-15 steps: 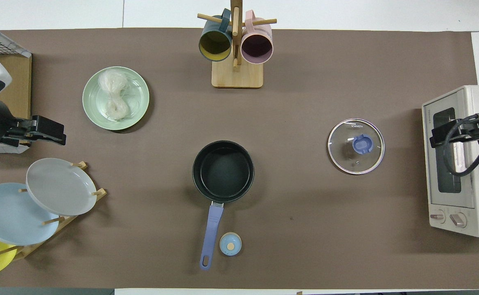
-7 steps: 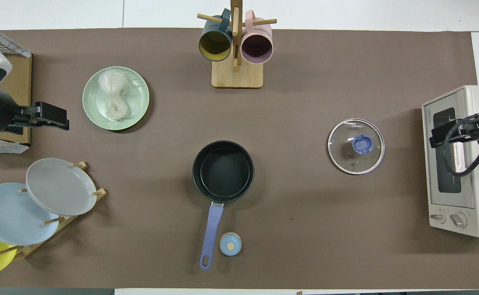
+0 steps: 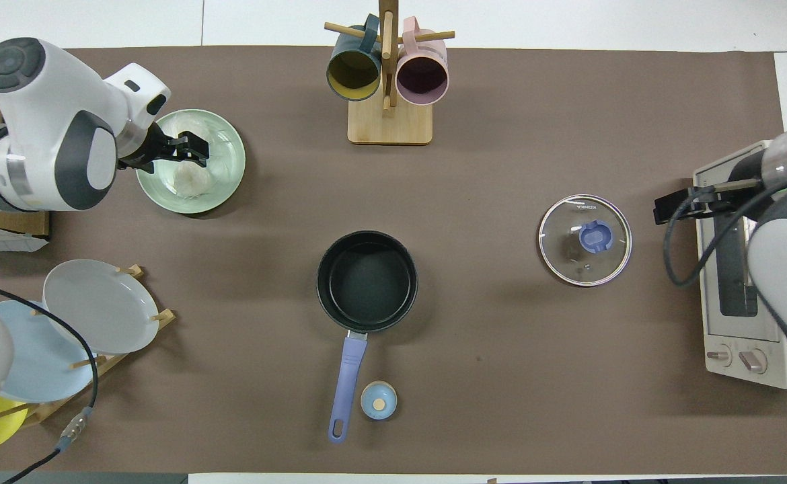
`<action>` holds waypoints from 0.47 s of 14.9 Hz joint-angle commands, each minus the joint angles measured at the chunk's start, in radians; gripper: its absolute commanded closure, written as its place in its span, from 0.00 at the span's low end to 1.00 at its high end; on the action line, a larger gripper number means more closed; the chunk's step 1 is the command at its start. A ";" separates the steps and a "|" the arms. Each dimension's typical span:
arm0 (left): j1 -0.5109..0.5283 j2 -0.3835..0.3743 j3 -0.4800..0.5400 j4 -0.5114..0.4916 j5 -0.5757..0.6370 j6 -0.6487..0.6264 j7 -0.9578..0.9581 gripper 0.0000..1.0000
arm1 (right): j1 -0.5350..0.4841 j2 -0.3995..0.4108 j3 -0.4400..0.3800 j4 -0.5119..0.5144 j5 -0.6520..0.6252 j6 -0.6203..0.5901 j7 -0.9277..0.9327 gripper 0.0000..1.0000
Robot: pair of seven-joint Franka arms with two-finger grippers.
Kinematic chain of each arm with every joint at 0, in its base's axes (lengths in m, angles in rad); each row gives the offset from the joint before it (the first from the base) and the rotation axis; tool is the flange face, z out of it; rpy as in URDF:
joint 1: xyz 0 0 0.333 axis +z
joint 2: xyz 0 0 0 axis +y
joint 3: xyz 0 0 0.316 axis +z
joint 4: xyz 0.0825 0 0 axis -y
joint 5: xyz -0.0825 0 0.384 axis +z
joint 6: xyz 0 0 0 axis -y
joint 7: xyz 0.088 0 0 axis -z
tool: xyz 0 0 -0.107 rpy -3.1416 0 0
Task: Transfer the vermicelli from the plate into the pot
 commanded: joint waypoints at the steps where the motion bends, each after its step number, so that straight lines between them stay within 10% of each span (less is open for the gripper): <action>1: -0.012 0.033 0.006 0.025 0.028 0.046 0.013 0.00 | 0.018 0.067 0.003 -0.046 0.012 0.108 0.005 0.00; 7: -0.023 0.038 0.007 -0.033 0.030 0.113 0.062 0.07 | 0.042 0.120 0.003 -0.239 0.009 0.399 -0.025 0.00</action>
